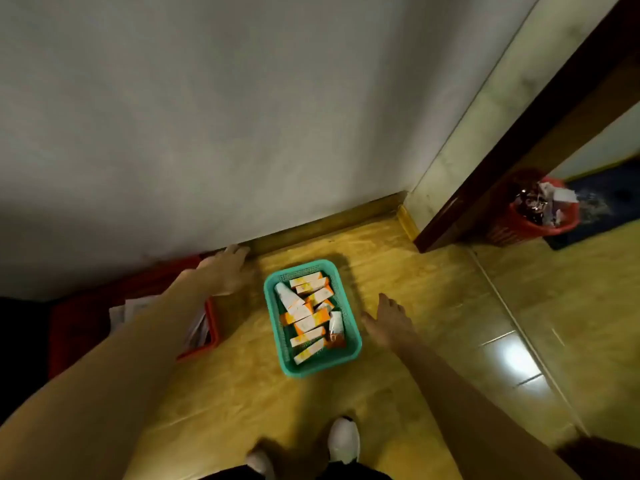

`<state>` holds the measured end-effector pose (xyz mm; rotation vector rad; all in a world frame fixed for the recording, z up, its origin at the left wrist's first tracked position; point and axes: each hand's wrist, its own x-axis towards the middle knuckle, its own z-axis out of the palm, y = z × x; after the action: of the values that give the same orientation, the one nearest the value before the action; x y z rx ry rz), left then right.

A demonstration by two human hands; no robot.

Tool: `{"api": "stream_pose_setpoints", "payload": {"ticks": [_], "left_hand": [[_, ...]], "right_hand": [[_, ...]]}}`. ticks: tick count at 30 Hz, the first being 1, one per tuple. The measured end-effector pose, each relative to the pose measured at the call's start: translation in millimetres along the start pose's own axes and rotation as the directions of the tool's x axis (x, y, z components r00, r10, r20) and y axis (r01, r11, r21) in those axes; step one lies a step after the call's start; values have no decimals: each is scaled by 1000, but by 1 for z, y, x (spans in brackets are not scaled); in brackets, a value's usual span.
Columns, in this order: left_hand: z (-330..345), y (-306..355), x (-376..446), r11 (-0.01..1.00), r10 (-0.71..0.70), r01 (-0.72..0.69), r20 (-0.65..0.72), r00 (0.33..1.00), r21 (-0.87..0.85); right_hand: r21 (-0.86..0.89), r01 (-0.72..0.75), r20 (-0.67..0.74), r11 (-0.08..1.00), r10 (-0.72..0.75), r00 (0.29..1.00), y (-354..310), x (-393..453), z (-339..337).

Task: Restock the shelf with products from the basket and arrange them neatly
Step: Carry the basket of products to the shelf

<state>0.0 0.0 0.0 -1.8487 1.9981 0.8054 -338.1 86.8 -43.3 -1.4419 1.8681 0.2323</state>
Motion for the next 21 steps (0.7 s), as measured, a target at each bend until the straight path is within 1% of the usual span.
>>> {"api": "stream_pose_setpoints", "payload": {"ticks": [2,5,7,8,9,11,13,15,16,17,18,20,21], "left_hand": [[31,-2,42,999,-39,39,19,999,-29],[100,-18,114,992,-106,108,35,994,-70],[144,-35,165,993,-107,109,64,992,-35],[161,-43,189,995,-93,94,77,993,-16],[179,-51,215,998,-70,70,81,994,-6],[207,-61,264,999,-31,29,78,997,25],[228,-63,308,998,4,-9,74,997,66],[248,-60,348,994,52,-60,92,994,87],[259,-57,366,992,74,-83,97,993,94],[270,-54,383,991,92,-100,88,992,85],[281,-49,396,991,108,-114,87,990,73],[300,-40,413,990,125,-130,100,987,49],[308,-38,417,991,122,-128,110,986,49]], "right_hand": [[80,-74,27,994,72,997,11,35,30],[167,-147,51,975,141,989,29,103,85],[298,-237,46,925,234,971,39,147,121],[404,-289,46,868,297,954,44,166,139],[509,-346,72,788,361,930,50,183,159],[633,-460,193,622,449,872,66,207,194],[666,-597,364,447,504,783,82,219,227],[659,-690,498,300,513,699,94,230,259],[677,-699,534,230,501,681,98,241,275],[692,-693,541,203,489,684,101,252,286],[726,-665,531,175,471,704,103,263,297],[792,-590,446,156,511,734,110,290,316],[810,-557,396,181,532,749,110,298,319]]}}
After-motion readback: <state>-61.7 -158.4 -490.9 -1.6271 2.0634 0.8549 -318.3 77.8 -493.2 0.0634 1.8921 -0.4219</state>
